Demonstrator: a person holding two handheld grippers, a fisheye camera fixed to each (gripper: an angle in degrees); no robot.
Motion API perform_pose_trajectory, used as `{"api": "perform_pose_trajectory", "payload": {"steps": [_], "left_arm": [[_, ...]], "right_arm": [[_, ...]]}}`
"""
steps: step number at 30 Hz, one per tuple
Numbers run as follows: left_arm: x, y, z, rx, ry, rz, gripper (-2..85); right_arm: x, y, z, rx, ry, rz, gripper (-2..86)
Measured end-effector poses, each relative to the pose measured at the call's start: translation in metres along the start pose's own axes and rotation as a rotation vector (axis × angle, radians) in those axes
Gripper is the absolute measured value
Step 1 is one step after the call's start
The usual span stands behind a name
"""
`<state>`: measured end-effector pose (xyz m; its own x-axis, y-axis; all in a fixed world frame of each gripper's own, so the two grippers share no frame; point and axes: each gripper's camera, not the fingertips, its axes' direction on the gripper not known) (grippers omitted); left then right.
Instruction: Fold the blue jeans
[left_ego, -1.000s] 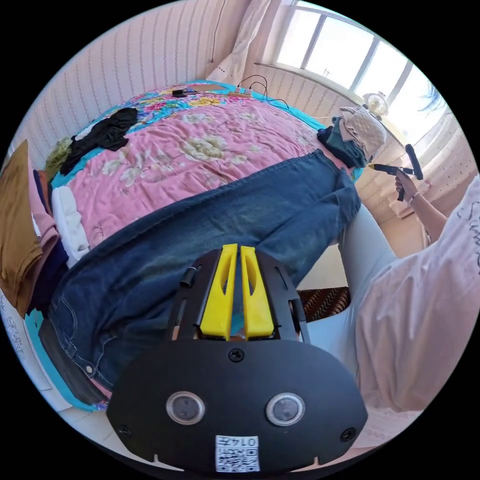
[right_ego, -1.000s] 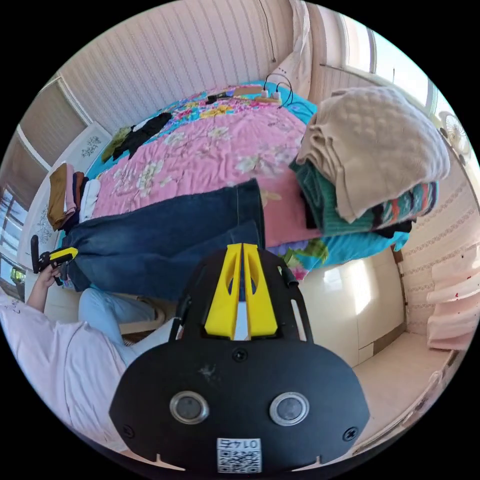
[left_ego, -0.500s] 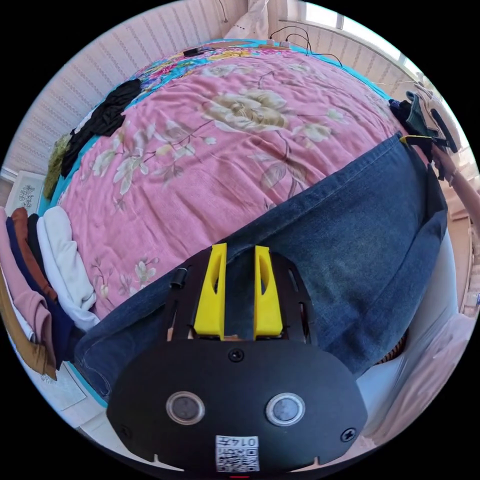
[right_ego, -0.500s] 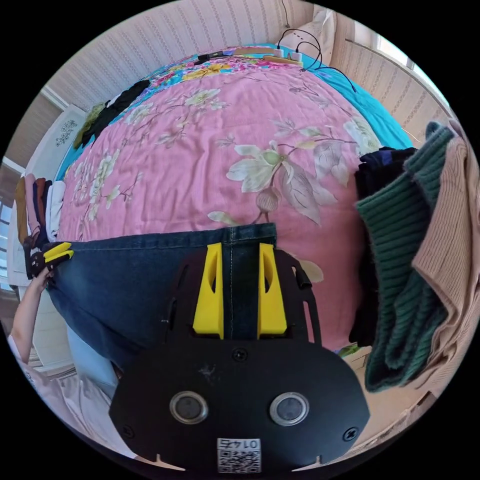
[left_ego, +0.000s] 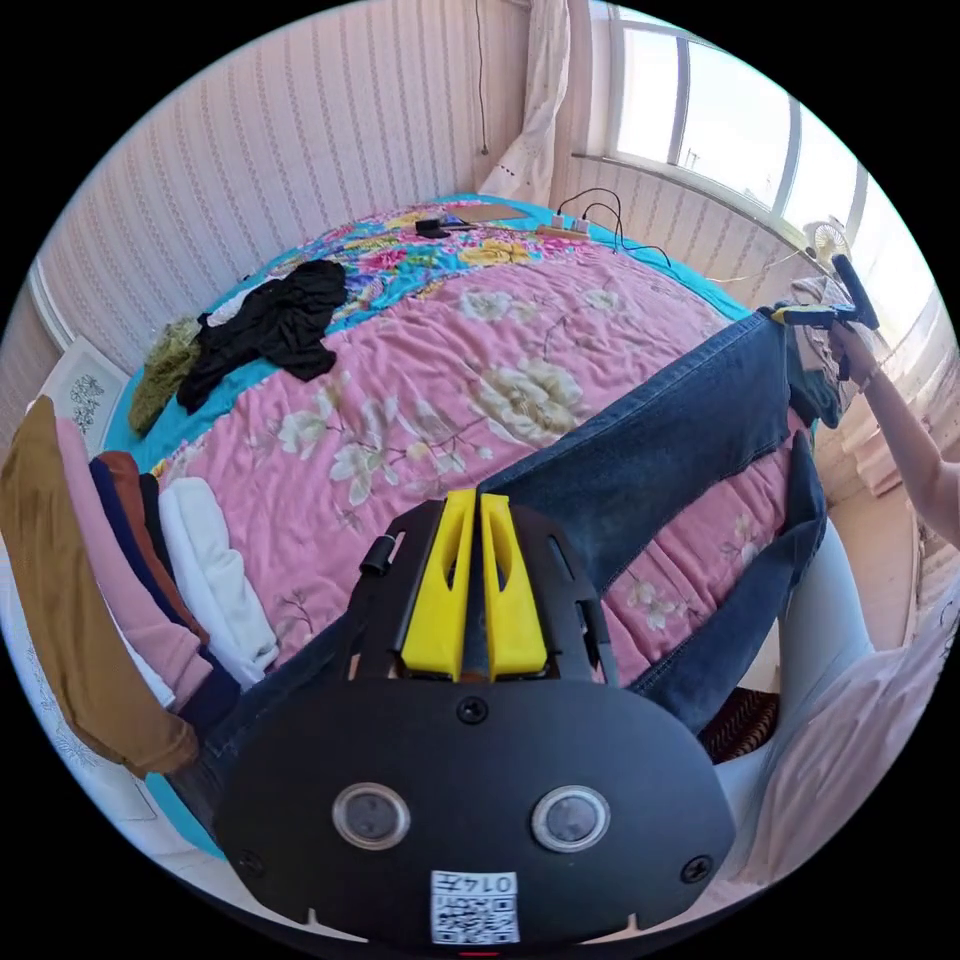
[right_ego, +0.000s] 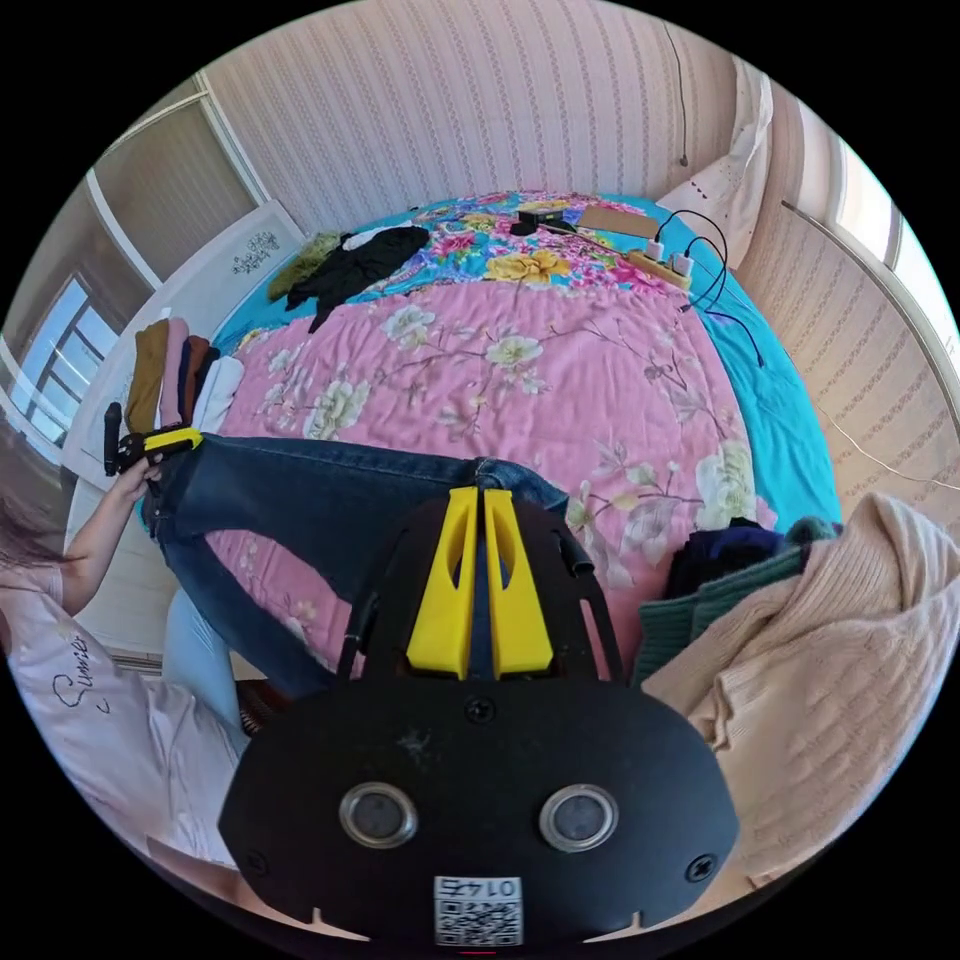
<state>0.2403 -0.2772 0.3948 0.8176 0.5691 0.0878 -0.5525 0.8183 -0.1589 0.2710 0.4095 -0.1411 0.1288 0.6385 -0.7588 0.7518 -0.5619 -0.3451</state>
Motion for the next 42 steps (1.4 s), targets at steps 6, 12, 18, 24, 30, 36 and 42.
{"api": "perform_pose_trajectory", "payload": {"steps": [6,12,18,24,30,36,42], "left_arm": [[-0.022,-0.032,0.067,-0.154,-0.057,-0.127,-0.7],[0.011,-0.011,0.063,-0.106,-0.105,0.003,-0.3],[0.096,0.046,0.048,-0.168,0.210,0.232,4.0],[0.151,0.089,0.091,-0.330,0.291,0.175,8.1],[0.157,0.088,0.073,-0.238,0.251,0.180,-0.1],[0.149,0.081,0.006,0.037,0.162,0.152,0.6],[0.127,0.076,0.054,-0.087,0.126,-0.041,4.8]], "right_arm": [[0.023,-0.079,0.031,0.001,0.035,0.067,0.9],[0.021,-0.040,0.052,-0.070,-0.027,0.088,4.3],[0.037,0.089,0.024,-0.135,-0.008,0.184,7.7],[0.058,0.166,0.028,-0.220,-0.168,0.336,11.5],[0.054,0.167,-0.014,-0.127,-0.189,0.221,3.2],[0.057,0.166,-0.081,0.099,-0.095,0.155,3.3],[0.105,0.168,-0.054,0.203,-0.232,0.355,8.8]]}}
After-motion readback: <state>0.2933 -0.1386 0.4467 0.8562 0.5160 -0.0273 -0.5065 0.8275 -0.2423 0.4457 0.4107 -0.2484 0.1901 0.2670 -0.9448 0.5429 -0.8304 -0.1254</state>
